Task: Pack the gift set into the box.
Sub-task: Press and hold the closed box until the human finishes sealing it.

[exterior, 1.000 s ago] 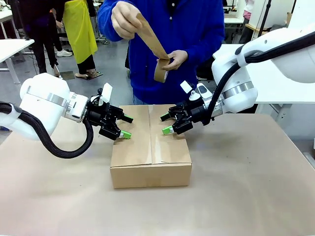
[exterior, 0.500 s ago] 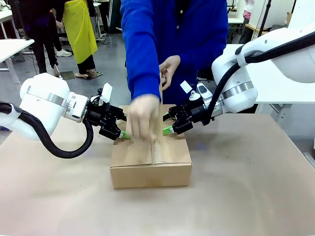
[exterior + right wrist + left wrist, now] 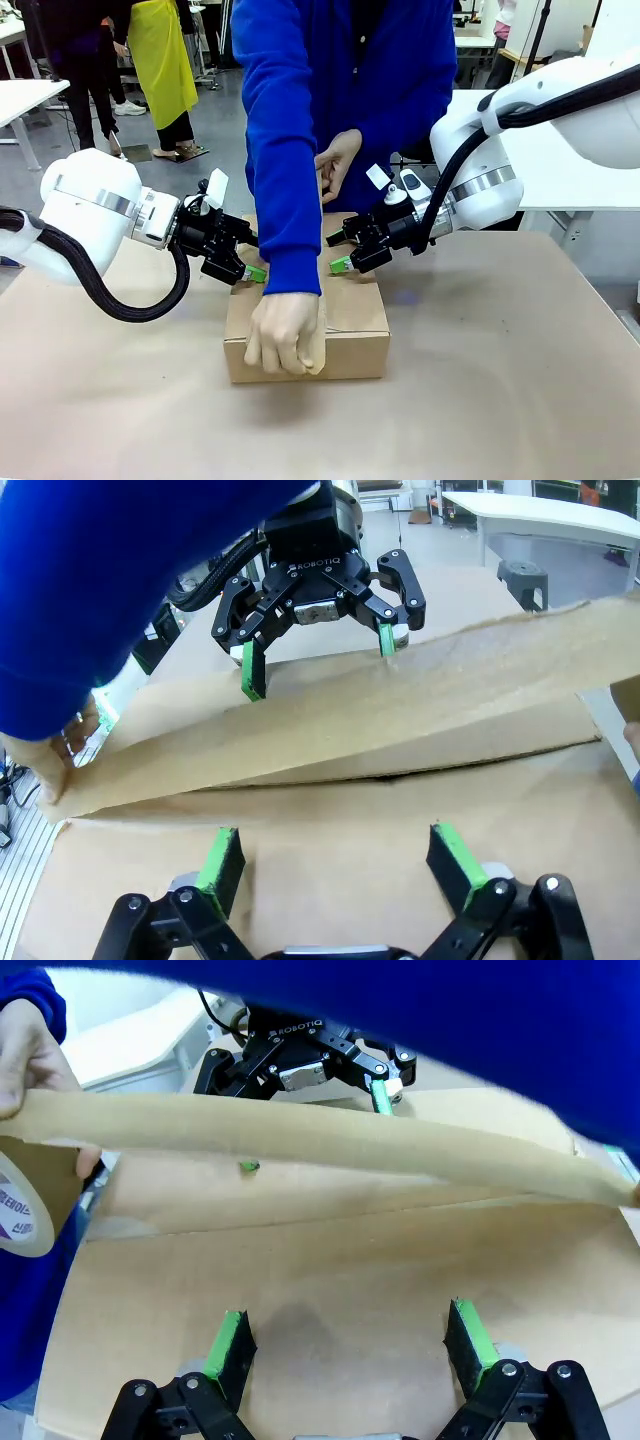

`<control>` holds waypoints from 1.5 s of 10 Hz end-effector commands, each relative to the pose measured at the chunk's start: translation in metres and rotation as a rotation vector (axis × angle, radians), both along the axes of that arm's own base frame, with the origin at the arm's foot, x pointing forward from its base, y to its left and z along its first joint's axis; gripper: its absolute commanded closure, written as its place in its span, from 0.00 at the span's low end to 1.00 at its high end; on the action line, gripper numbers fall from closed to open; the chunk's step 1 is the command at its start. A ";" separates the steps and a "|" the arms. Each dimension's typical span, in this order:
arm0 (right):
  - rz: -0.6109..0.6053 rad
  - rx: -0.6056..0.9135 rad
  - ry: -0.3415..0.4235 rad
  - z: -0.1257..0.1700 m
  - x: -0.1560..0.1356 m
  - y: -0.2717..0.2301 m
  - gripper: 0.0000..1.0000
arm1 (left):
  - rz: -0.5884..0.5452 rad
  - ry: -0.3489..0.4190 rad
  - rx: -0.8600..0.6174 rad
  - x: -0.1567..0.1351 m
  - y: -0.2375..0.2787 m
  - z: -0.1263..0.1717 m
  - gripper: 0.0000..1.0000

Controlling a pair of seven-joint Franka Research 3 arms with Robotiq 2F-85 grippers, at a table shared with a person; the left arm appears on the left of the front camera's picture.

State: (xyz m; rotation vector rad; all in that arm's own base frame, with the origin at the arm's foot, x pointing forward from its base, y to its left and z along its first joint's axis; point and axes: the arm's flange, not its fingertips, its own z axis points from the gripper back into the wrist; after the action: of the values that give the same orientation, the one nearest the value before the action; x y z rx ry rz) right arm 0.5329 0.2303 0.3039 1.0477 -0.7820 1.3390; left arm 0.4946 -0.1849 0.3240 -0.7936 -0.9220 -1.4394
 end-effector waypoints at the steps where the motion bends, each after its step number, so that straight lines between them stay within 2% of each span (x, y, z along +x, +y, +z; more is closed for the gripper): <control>1: -0.009 0.006 -0.013 -0.006 -0.002 -0.001 0.00 | -0.010 -0.011 0.001 -0.002 0.002 -0.003 0.00; 15: -0.009 0.006 -0.013 -0.006 -0.002 -0.001 0.00 | -0.010 -0.011 0.001 -0.002 0.002 -0.003 0.00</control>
State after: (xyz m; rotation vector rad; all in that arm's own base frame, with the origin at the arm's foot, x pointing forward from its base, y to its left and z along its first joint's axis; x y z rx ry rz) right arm 0.5329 0.2302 0.3039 1.0476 -0.7821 1.3389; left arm 0.4947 -0.1849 0.3241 -0.7934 -0.9222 -1.4394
